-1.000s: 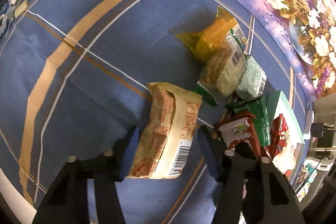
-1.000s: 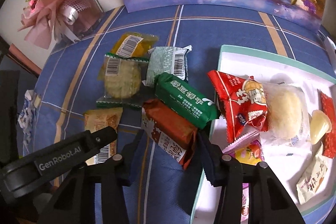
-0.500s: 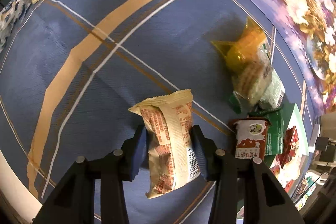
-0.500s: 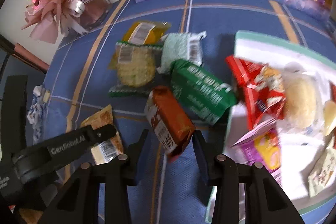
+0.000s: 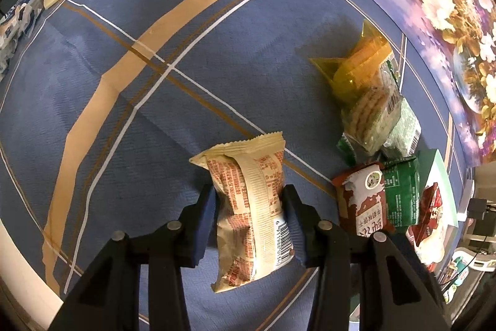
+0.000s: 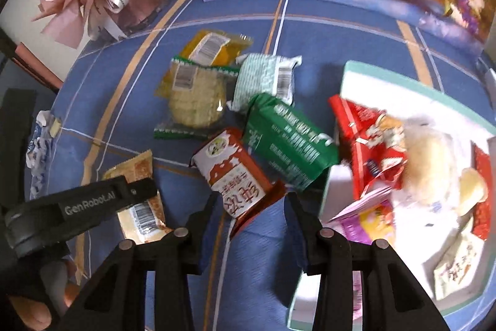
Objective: Organize snacks
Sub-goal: 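Grasp the beige wafer packet with the left gripper while the right gripper grasps the red-white milk biscuit packet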
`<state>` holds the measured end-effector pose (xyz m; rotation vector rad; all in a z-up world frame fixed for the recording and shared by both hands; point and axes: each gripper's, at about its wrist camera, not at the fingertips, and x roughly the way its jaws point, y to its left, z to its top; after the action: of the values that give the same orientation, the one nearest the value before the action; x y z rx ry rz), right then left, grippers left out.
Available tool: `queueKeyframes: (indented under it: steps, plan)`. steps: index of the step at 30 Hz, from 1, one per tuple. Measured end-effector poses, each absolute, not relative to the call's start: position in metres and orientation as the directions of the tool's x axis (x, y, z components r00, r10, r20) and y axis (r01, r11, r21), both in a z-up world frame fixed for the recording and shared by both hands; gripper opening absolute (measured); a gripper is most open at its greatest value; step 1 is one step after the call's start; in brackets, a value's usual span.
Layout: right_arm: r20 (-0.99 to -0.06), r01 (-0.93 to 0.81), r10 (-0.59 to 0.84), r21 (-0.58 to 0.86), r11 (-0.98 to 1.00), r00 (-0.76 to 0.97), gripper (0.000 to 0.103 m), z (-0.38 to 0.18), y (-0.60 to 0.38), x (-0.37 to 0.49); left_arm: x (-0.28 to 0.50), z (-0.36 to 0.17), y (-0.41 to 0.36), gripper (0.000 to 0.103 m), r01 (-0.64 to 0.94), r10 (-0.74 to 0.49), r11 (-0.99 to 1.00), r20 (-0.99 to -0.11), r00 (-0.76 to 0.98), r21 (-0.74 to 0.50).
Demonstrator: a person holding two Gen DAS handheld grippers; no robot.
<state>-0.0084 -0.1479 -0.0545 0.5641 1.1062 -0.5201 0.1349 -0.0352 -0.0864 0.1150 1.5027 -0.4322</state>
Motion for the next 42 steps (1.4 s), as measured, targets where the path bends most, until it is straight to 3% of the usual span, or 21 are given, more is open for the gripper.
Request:
queueKeyframes:
  steps: [14,18,23,29,42]
  plan:
    - [-0.909,0.557,-0.12,0.136,0.819,0.398,0.048,-0.054,-0.142,0.017,0.148,-0.088,-0.024,0.046,0.296,-0.25,0.922,-0.967,-0.038,-0.25]
    - [-0.916,0.544,-0.114,0.126,0.83,0.386,0.057,-0.064,-0.139,0.023,0.152,-0.089,-0.024,0.047,0.295,-0.252,0.921,-0.966,-0.046,-0.255]
    - [-0.918,0.531,-0.124,0.104,0.841,0.376,0.058,-0.067,-0.134,0.027,0.147,-0.096,-0.028,0.047,0.314,-0.25,0.914,-0.966,-0.066,-0.258]
    - [-0.916,0.522,-0.061,0.17,0.836,0.397,0.058,-0.067,-0.135,0.025,0.144,-0.098,-0.033,0.047,0.334,-0.232,0.912,-0.971,-0.055,-0.237]
    - [-0.937,0.555,-0.104,0.107,0.825,0.334,0.057,-0.089,-0.133,0.03,0.119,-0.1,-0.061,0.047,0.41,-0.152,0.904,-0.988,0.039,-0.123]
